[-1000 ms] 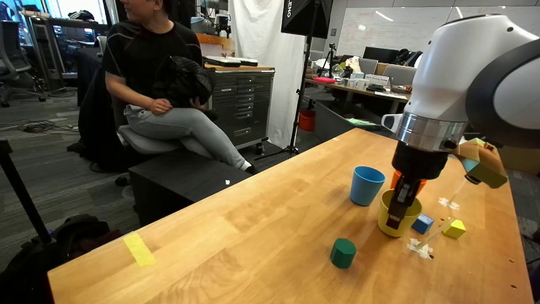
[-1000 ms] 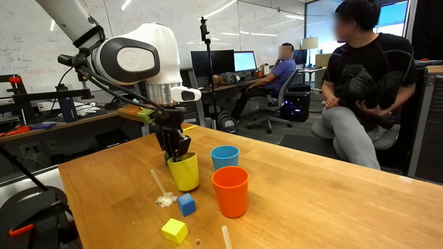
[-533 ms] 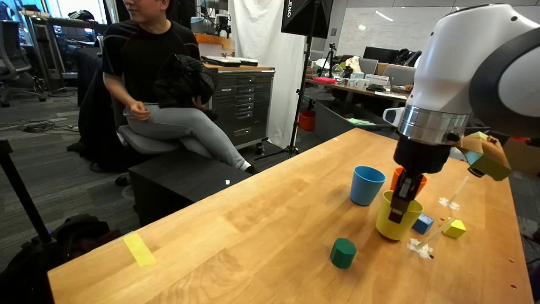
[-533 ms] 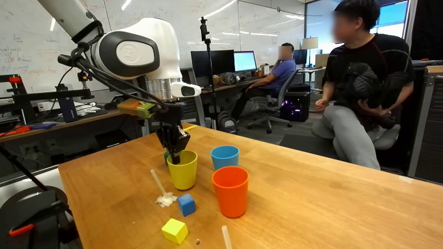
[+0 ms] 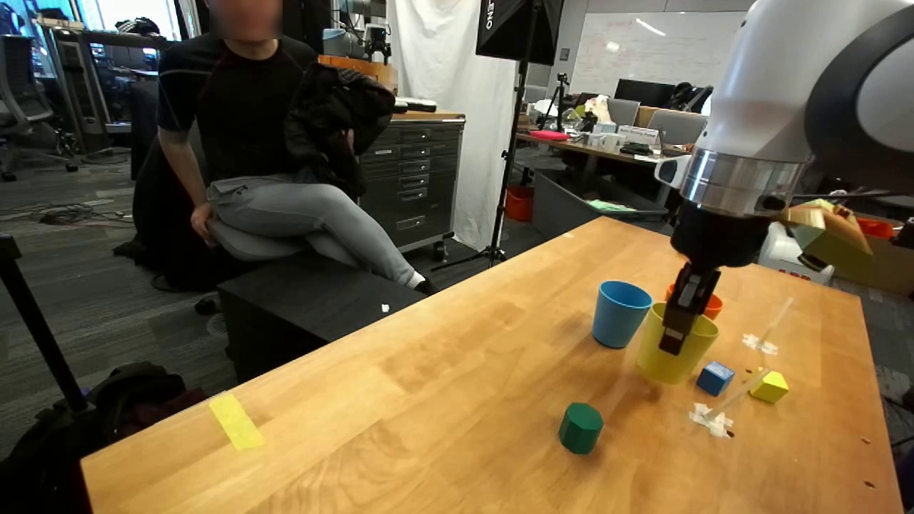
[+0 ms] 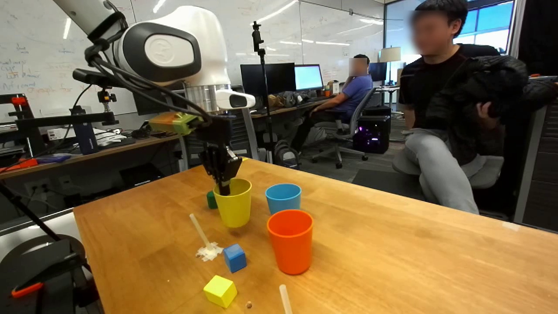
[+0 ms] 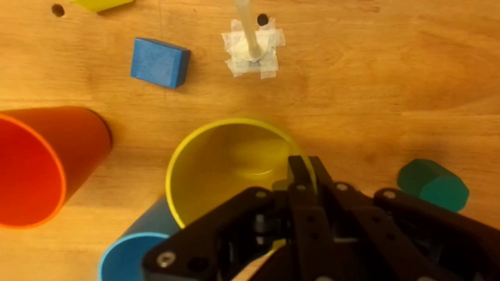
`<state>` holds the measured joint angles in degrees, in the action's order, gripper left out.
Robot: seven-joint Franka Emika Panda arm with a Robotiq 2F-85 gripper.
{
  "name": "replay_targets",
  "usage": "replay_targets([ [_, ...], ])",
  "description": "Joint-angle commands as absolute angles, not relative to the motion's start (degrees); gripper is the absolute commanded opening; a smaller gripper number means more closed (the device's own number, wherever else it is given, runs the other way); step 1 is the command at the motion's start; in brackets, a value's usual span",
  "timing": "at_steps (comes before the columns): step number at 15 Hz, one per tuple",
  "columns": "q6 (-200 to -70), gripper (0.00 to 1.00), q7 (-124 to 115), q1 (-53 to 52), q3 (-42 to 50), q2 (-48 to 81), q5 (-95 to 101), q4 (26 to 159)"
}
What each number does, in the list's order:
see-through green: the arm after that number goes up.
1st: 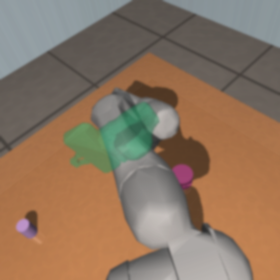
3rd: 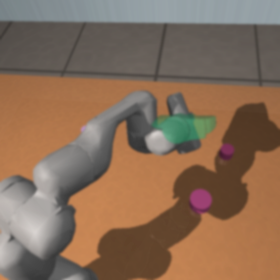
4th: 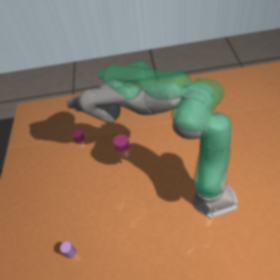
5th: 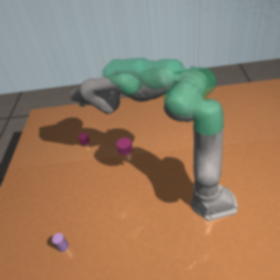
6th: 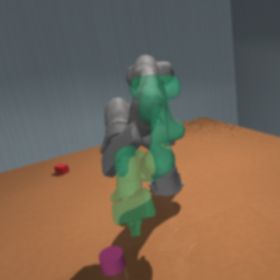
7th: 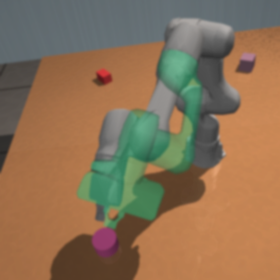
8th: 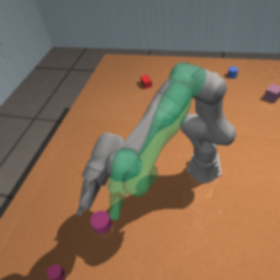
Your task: Stack the cups
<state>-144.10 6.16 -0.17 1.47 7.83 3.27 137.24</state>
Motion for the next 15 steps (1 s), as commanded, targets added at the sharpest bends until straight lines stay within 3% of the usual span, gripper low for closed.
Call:
replay_targets([
  [1, -141.30, 0.01, 3.04, 0.57, 2.33, 3.12, 5.70, 135.92],
  [7, -138.10, 0.01, -2.32, 2.50, 3.57, 1.32, 7.40, 129.94],
  [15, -138.27, 0.01, -4.71, 3.51, 3.87, 8.28, 5.23, 122.72],
])
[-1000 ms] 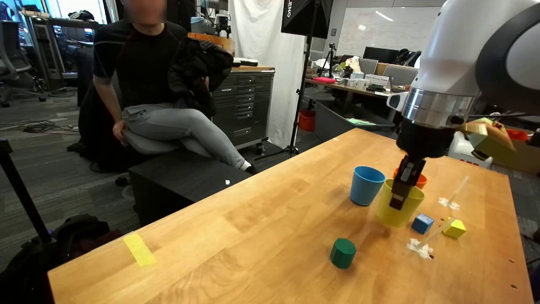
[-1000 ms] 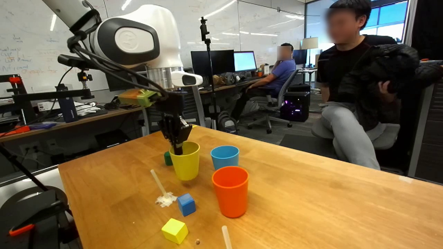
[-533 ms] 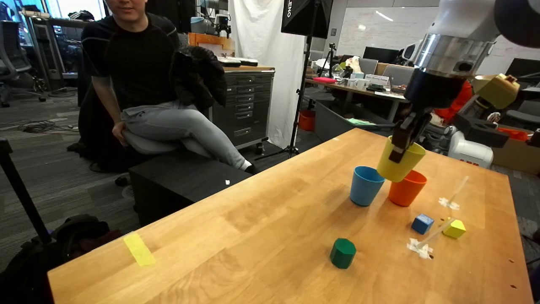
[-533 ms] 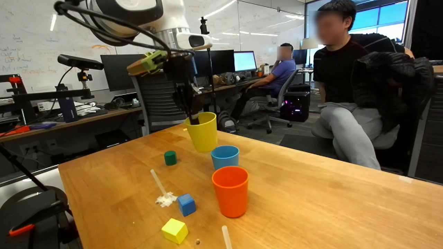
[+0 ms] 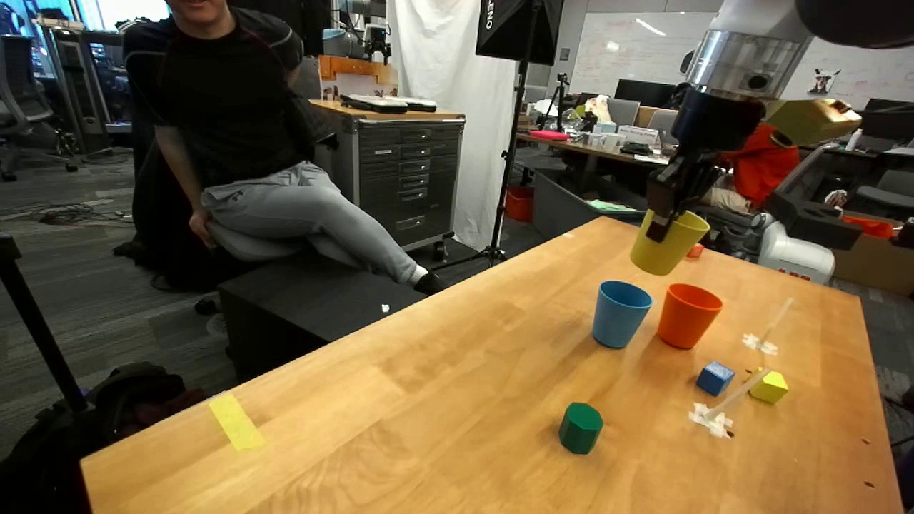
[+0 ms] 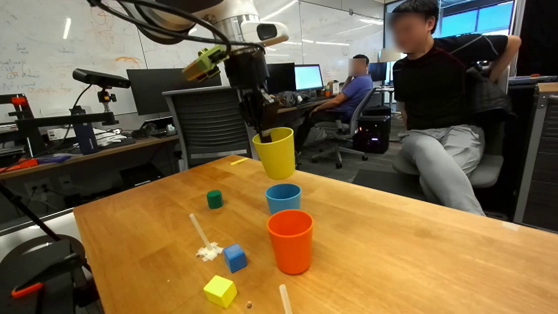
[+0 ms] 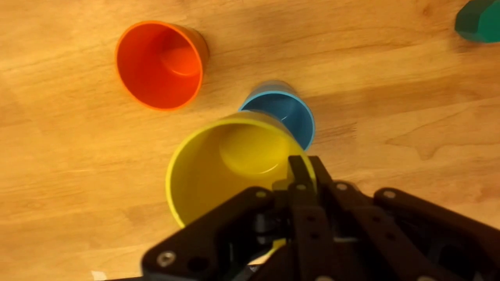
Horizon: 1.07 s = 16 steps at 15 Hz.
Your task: Stack the cups
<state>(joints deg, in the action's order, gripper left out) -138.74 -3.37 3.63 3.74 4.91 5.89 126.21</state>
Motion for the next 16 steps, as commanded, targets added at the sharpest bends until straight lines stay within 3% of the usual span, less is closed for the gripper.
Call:
replay_targets([
  [1, -138.62, 0.01, -4.99, 3.44, 3.88, 9.31, 5.36, 122.24],
  [16, -139.09, 0.01, -4.33, 2.90, 3.24, 17.41, 1.09, 117.41],
])
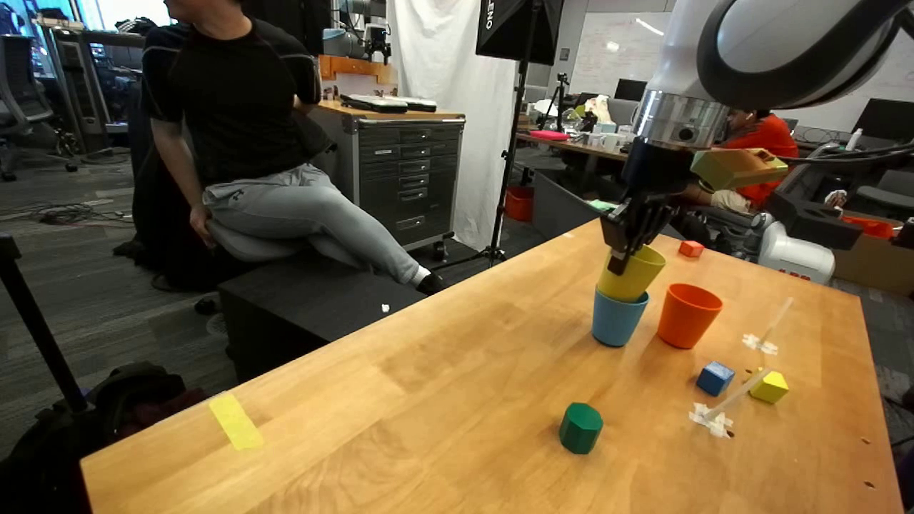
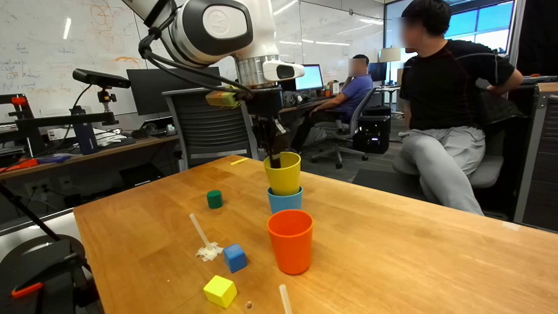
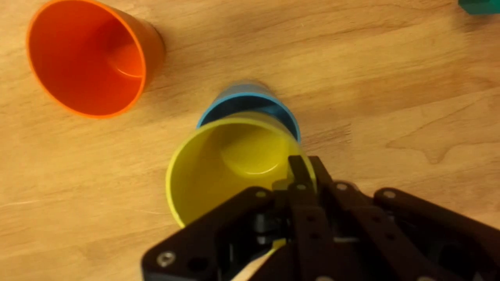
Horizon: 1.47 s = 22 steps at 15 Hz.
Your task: Stack the cups
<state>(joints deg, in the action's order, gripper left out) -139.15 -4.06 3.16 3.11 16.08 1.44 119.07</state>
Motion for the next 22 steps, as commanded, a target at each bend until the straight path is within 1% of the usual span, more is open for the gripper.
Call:
replay_targets([
  [1, -139.11, 0.01, -4.30, 2.91, 3.35, 17.67, 1.32, 117.56],
  [2, -139.30, 0.01, -4.31, 2.92, 3.45, 17.93, 1.49, 117.79],
  [3, -139.05, 0.06, -4.42, 2.87, 3.63, 18.20, 1.88, 117.83],
  [4, -139.20, 0.31, -4.43, 2.90, 3.69, 18.45, 1.85, 117.91],
  [6, -139.30, 0.34, -4.54, 2.92, 3.90, 18.91, 1.90, 117.97],
  [7, -139.27, 0.40, -4.47, 2.96, 3.94, 19.02, 1.83, 117.97],
  [10, -139.05, 0.65, -3.92, 3.25, 3.71, 18.73, 1.05, 117.98],
  [12, -139.13, 0.79, -3.80, 3.31, 3.62, 18.45, 0.87, 117.95],
  [13, -139.13, 0.87, -3.84, 3.28, 3.66, 18.44, 0.97, 117.89],
  [15, -139.19, 1.00, -3.95, 3.29, 3.79, 18.95, 1.16, 117.51],
  [22, -139.35, 1.00, -4.62, 3.41, 4.64, 21.67, 2.13, 116.86],
])
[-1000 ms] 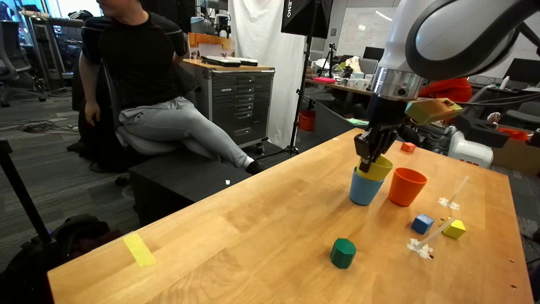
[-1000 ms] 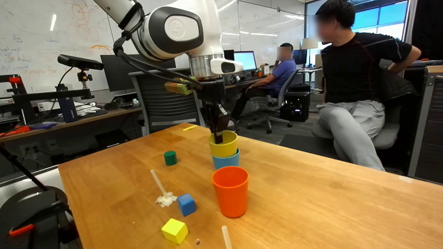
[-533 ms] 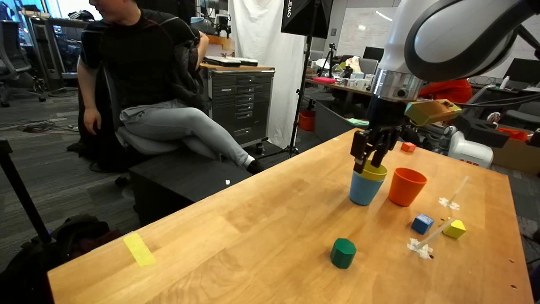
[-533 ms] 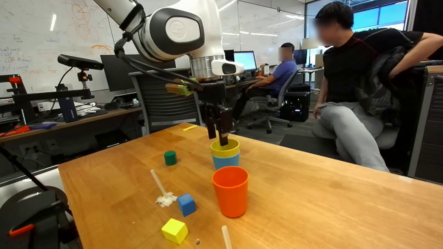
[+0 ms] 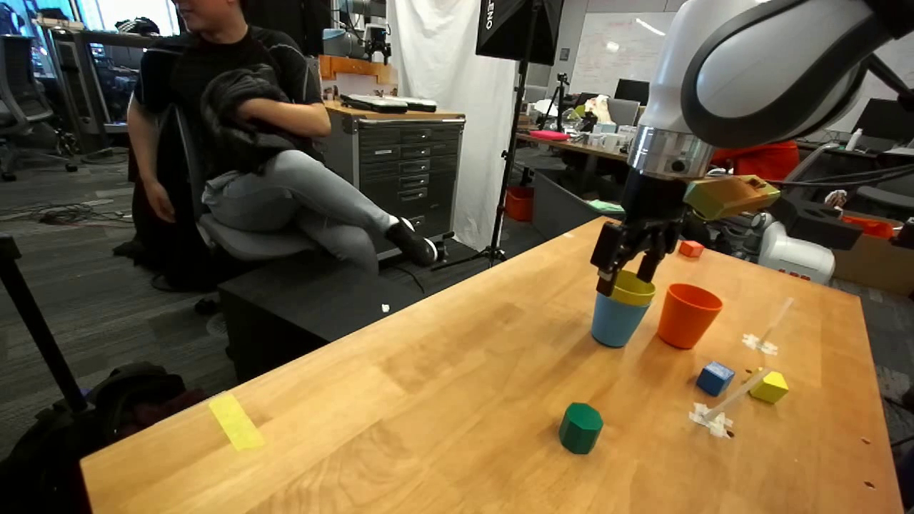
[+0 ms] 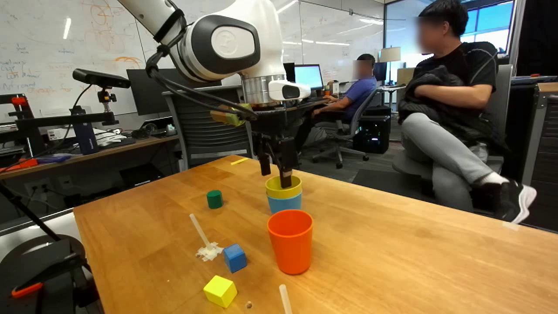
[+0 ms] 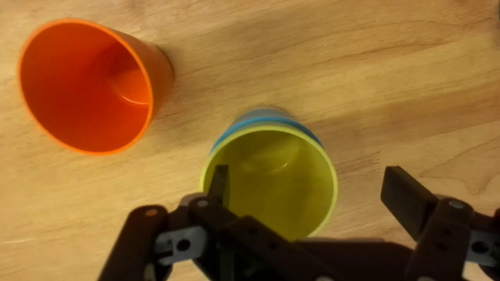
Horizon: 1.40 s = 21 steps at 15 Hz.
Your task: Stack the cups
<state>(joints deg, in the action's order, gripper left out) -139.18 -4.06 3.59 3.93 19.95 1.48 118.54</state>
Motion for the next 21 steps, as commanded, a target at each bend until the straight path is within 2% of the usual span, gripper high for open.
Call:
replay_targets([
  [1, -139.33, 1.00, -4.83, 3.34, 4.81, 22.10, 2.30, 116.72],
  [2, -139.30, 1.00, -4.89, 3.32, 4.91, 22.46, 2.33, 116.57],
  [4, -138.78, 0.74, -4.75, 3.32, 4.95, 23.13, 2.27, 116.07],
  [7, -138.37, 0.49, -4.66, 3.30, 4.85, 23.74, 2.05, 115.41],
  [13, -138.36, 0.05, -5.05, 2.85, 5.02, 24.26, 2.68, 115.10],
  [14, -138.32, 0.00, -5.10, 2.81, 5.05, 24.35, 2.79, 115.06],
  [21, -136.71, 0.02, -6.05, 2.67, 5.48, 24.11, 3.33, 114.45],
])
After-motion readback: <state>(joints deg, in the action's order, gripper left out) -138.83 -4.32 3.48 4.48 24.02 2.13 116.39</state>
